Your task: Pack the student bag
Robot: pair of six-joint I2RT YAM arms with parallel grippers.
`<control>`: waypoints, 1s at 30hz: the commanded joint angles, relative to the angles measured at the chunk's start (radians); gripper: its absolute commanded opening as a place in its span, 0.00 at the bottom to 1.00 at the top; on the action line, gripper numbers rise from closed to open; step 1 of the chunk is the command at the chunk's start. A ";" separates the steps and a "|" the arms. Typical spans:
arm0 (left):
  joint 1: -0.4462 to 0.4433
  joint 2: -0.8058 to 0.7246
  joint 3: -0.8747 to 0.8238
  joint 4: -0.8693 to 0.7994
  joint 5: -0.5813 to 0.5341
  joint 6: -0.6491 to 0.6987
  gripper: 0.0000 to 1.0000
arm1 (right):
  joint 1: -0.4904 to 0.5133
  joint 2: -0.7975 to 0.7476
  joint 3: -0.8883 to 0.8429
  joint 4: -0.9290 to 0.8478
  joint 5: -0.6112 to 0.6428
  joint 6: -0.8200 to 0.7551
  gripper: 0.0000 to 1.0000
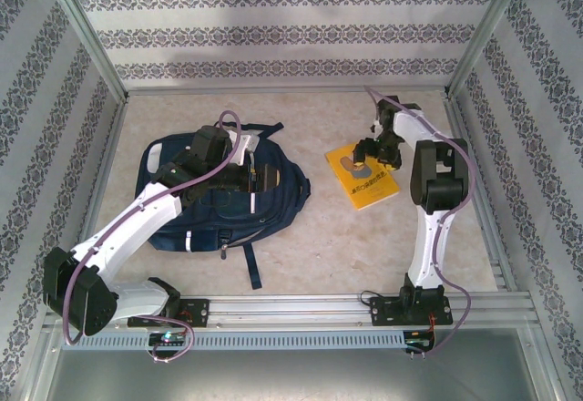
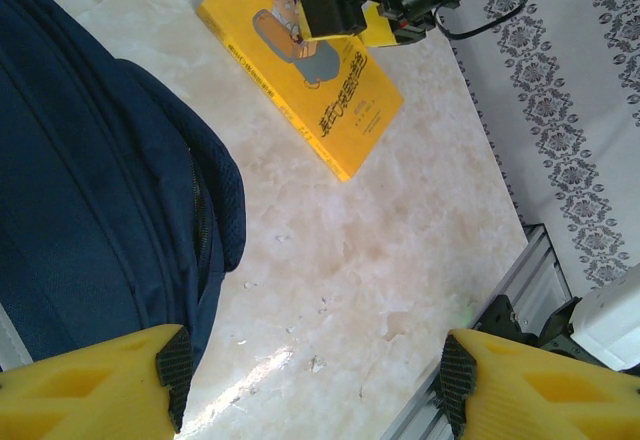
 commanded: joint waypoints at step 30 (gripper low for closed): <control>-0.008 0.018 0.015 0.011 0.020 0.017 0.68 | 0.097 -0.441 -0.540 0.508 -0.434 0.364 0.52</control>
